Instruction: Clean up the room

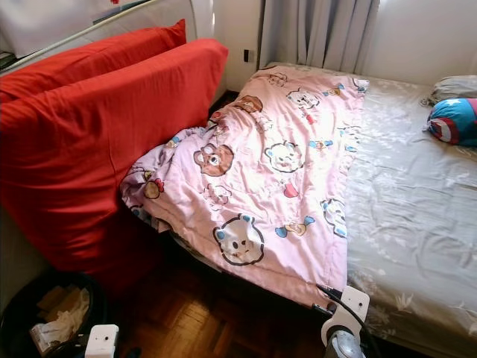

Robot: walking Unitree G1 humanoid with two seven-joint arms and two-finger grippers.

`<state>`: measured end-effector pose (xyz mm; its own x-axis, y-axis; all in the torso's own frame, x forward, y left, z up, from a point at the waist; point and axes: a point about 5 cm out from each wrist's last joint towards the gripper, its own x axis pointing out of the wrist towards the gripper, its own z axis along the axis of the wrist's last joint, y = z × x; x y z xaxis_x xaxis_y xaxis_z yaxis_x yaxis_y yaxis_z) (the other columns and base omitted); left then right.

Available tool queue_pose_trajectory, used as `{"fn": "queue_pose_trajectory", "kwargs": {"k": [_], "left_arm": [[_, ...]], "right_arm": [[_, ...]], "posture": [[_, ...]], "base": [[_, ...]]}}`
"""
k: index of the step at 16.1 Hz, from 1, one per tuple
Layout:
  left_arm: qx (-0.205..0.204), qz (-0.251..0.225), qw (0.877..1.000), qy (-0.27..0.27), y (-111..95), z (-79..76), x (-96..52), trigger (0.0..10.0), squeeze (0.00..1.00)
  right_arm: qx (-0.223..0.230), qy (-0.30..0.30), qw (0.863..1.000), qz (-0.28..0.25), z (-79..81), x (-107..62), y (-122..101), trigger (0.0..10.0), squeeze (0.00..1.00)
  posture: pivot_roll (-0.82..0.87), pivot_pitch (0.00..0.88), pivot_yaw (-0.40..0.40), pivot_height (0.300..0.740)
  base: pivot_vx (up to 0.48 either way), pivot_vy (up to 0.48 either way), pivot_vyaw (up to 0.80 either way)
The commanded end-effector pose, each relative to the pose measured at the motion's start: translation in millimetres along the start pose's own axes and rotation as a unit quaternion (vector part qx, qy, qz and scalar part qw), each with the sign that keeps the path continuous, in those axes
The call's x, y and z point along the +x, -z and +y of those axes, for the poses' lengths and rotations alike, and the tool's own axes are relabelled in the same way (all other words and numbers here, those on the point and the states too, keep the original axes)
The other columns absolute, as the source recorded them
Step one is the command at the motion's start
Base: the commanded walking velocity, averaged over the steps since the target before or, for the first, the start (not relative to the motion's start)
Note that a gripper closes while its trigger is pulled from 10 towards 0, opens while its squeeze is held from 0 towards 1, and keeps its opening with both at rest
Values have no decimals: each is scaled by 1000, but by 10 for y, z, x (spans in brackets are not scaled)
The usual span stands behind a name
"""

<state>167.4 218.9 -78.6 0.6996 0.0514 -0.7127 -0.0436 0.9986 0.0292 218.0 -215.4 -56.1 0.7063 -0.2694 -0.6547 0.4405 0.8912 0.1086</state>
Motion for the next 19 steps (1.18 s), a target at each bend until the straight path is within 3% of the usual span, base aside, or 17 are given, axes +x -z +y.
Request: {"fn": "queue_pose_trajectory", "kwargs": {"k": [1,3,4,5,6,13,14,15,16,19], "left_arm": [[0,9,1000,-1,64,-5,-21,10000,0],[1,10,1000,-1,69,-11,-22,10000,0],[2,11,1000,-1,72,-14,-23,10000,0],[3,11,1000,-1,76,-14,-24,10000,0],[3,12,1000,-1,77,-15,-24,10000,0],[7,13,1000,2,65,-37,-13,10000,0],[7,13,1000,2,63,-38,-12,10000,0],[7,12,1000,3,56,-39,-10,10000,0],[7,11,1000,4,47,-42,-6,10000,0],[8,14,1000,5,36,-49,3,10000,0]], "right_arm": [[-2,8,1000,14,-53,-14,61,10000,0],[0,5,1000,15,-52,-13,60,10000,12],[1,5,1000,14,-51,-12,58,10000,522],[0,4,1000,14,-49,-11,55,10000,839],[0,4,1000,14,-48,-11,54,10000,902],[14,16,999,24,-98,-21,96,10000,882],[14,17,999,26,-105,-24,107,10000,831],[13,17,999,31,-115,-32,135,10000,153],[11,11,999,39,-113,-44,178,10000,0],[-32,-34,996,75,-54,-101,363,10000,0]], "posture": [[51,67,-12,740],[52,67,-13,740],[54,67,-13,740],[54,67,-14,740],[53,66,-14,740],[51,53,-13,740],[52,51,-13,740],[51,48,-13,740],[46,47,-12,740],[34,45,-10,740]], "base": [[0,0,0],[0,0,0],[0,0,0],[0,0,0],[0,0,0],[0,0,0],[0,0,0],[0,0,0],[0,0,0],[0,0,0]]}}
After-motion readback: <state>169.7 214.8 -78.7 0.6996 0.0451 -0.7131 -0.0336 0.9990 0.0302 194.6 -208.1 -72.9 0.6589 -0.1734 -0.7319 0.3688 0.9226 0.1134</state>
